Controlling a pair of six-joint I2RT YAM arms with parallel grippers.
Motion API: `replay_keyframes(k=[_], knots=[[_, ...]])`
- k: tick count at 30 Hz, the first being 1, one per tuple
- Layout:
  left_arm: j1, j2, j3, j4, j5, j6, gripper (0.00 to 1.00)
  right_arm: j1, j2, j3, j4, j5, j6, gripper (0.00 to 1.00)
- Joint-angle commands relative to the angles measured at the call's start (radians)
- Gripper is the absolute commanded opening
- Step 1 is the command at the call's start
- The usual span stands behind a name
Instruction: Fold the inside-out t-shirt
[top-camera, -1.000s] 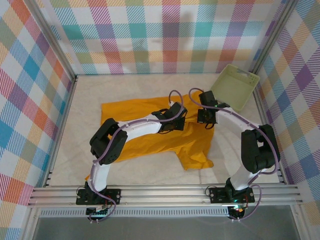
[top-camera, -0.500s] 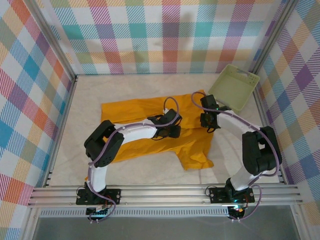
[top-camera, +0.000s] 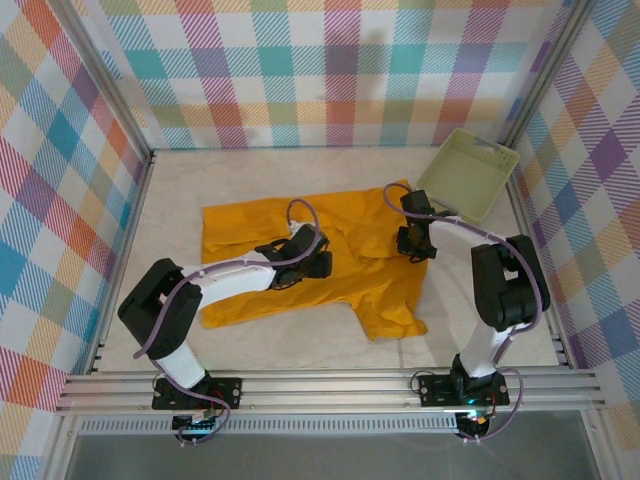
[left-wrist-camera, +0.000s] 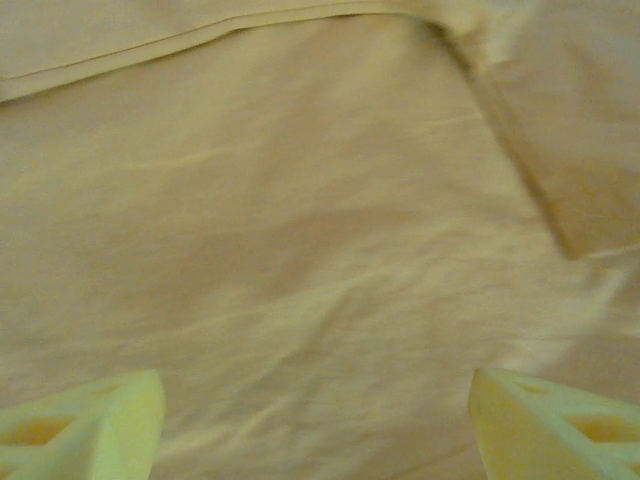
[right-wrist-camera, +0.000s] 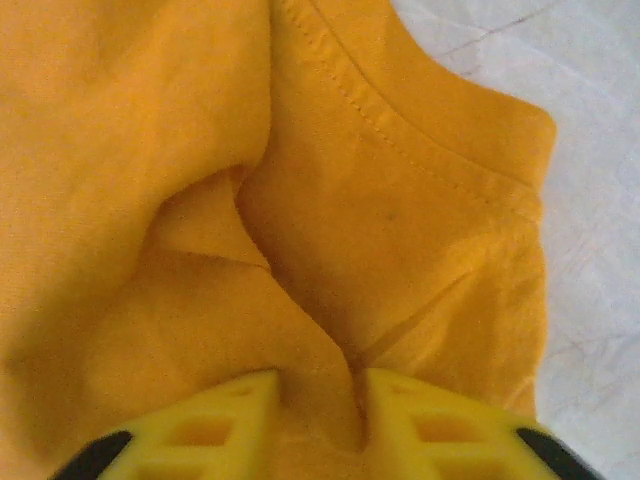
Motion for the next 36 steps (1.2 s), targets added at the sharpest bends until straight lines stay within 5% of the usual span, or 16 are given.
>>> replay_keyframes(k=[1,4,10,16,22,29,36], knots=[[0.04,-0.059,-0.074,0.018,-0.037,-0.041,0.8,-0.004,-0.025,-0.011,0.019,-0.041,0.024,0.15],[0.066,-0.1,-0.133,0.017,-0.049,-0.048,0.81,-0.004,-0.082,-0.065,0.009,-0.018,0.049,0.08],[0.101,-0.172,-0.206,-0.014,-0.104,-0.067,0.82,-0.004,-0.15,-0.176,0.035,-0.053,0.093,0.09],[0.125,-0.264,-0.238,-0.13,-0.168,-0.091,0.84,-0.004,-0.237,-0.191,-0.025,-0.019,0.084,0.37],[0.14,-0.432,-0.312,-0.364,-0.275,-0.24,0.87,0.006,-0.43,-0.269,-0.166,-0.071,0.082,0.43],[0.294,-0.706,-0.43,-0.49,-0.21,-0.403,0.88,0.076,-0.62,-0.398,-0.201,-0.188,0.122,0.48],[0.446,-0.608,-0.485,-0.342,0.024,-0.363,0.88,0.122,-0.468,-0.391,-0.064,-0.254,0.146,0.44]])
